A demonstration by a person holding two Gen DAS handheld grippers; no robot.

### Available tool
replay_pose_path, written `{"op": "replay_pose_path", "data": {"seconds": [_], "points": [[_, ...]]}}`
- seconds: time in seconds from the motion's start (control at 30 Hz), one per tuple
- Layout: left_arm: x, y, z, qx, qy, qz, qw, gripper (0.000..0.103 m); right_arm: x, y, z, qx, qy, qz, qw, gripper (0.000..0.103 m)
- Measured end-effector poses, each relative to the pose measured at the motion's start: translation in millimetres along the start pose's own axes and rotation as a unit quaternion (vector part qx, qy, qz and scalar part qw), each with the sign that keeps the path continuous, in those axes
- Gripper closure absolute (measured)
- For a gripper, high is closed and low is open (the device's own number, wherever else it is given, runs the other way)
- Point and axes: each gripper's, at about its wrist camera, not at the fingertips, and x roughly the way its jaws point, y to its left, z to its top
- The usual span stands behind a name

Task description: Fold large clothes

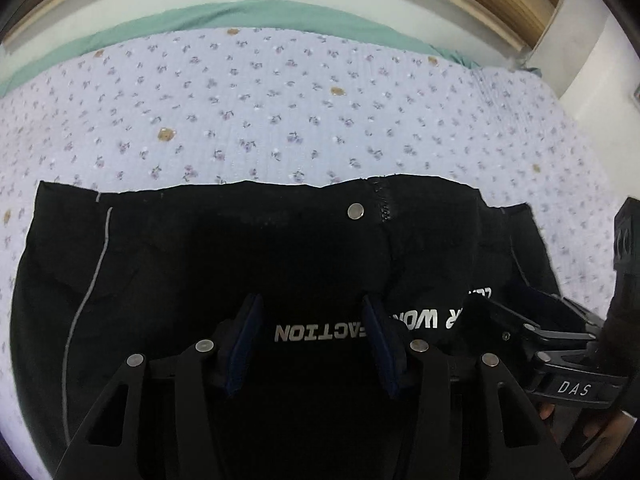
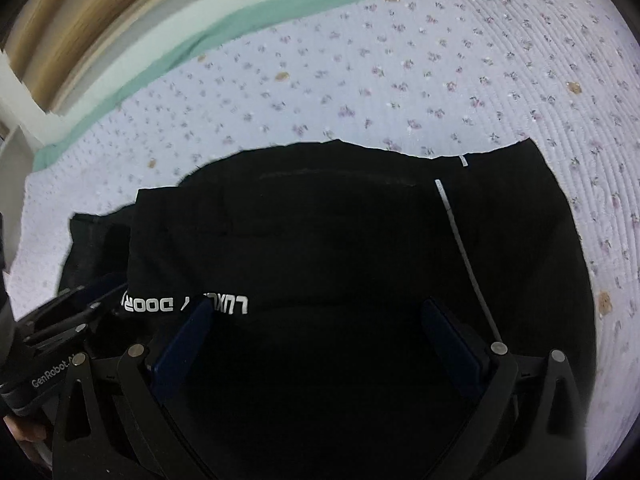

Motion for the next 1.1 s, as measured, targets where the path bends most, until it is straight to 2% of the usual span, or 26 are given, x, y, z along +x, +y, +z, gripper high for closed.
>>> {"op": "replay_pose_path", "data": {"seconds": [0.1, 0.2, 0.23, 0.3, 0.33, 0.43, 0.53, 0.63, 0.8, 0.93, 1.03, 1.1], "points": [[11, -6, -4, 0.022, 0.005, 0.024, 0.9995, 0.051, 17, 1, 0, -0.011, 0.015, -0.021, 1.000, 0.000], [6, -6, 0, 0.009, 0.018, 0.031, 0.9993, 0.051, 10, 0, 5, -0.007, 0.028, -0.015, 0.999, 0.000], [2, -6, 1, 0.003, 0.020, 0.034, 0.9992, 0.051, 1, -2, 5, 0.002, 0.018, -0.003, 1.000, 0.000], [-12, -10, 2, -0.006, 0.022, 0.057, 0.9981, 0.051, -26, -5, 2, 0.021, -0.029, 0.023, 0.999, 0.000], [-26, -14, 0, -0.005, 0.012, 0.071, 0.9974, 0.051, -44, -4, -1, 0.021, -0.051, 0.026, 0.998, 0.000], [-58, -22, -10, -0.012, -0.018, 0.055, 0.9983, 0.051, -77, 8, -14, -0.004, -0.073, 0.021, 0.997, 0.000], [-84, -29, -25, -0.018, -0.043, 0.036, 0.9983, 0.051, -90, 21, -32, -0.027, -0.076, 0.001, 0.997, 0.000], [-88, -32, -40, 0.001, -0.063, 0.054, 0.9965, 0.052, -85, 23, -46, -0.022, -0.059, -0.006, 0.998, 0.000], [-51, -20, -61, -0.014, -0.010, 0.052, 0.9985, 0.053, -57, 13, -61, 0.007, -0.012, -0.003, 1.000, 0.000], [-23, -11, -69, -0.020, 0.005, 0.043, 0.9989, 0.053, -34, 6, -69, 0.007, 0.006, -0.009, 1.000, 0.000], [-10, -3, -67, -0.027, 0.034, 0.018, 0.9989, 0.053, -23, 0, -75, 0.007, 0.001, -0.003, 1.000, 0.000], [-7, 4, -67, -0.031, 0.040, -0.007, 0.9987, 0.053, -23, -3, -79, 0.002, -0.005, 0.007, 1.000, 0.000]]}}
